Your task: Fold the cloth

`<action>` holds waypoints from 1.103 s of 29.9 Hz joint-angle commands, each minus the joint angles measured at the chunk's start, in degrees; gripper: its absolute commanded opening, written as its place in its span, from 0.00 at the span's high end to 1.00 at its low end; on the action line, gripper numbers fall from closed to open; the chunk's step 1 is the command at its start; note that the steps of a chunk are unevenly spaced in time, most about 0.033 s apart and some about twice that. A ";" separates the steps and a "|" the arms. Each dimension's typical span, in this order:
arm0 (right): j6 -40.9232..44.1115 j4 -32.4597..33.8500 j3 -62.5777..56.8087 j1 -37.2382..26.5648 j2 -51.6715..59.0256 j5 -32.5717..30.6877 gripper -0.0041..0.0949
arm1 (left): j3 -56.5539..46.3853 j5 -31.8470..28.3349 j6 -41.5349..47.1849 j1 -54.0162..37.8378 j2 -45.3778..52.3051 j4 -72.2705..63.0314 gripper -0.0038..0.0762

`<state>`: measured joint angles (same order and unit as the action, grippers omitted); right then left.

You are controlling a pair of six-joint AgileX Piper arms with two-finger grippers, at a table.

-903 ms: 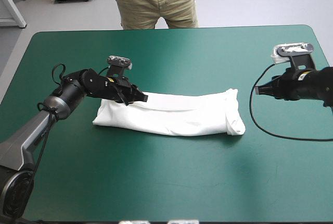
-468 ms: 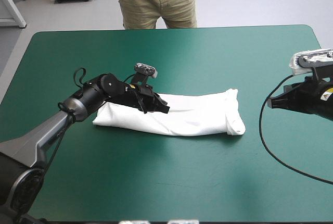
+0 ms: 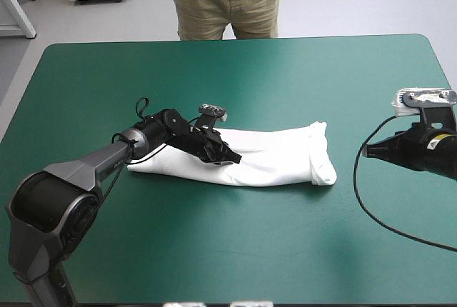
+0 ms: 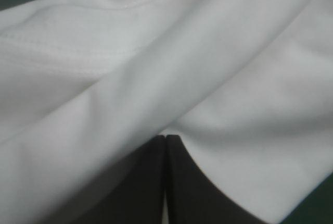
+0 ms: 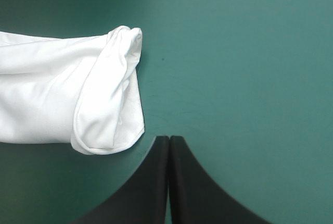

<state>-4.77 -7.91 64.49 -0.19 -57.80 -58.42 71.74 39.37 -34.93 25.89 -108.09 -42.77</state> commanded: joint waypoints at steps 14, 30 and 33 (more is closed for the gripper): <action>-7.20 -19.73 0.42 -0.62 -14.43 5.71 0.21 | 0.75 2.82 -0.72 0.34 0.75 -1.40 0.96; -16.25 -26.66 0.30 0.38 -36.03 4.54 0.22 | 0.75 2.85 -0.48 0.34 0.75 -1.40 0.96; -16.93 -26.51 0.30 1.80 -38.96 4.20 0.29 | 0.75 2.85 -0.48 0.34 0.75 -1.40 0.96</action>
<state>-20.25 -32.85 63.47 0.39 -96.80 -53.58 72.01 40.60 -35.50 25.66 -108.43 -44.10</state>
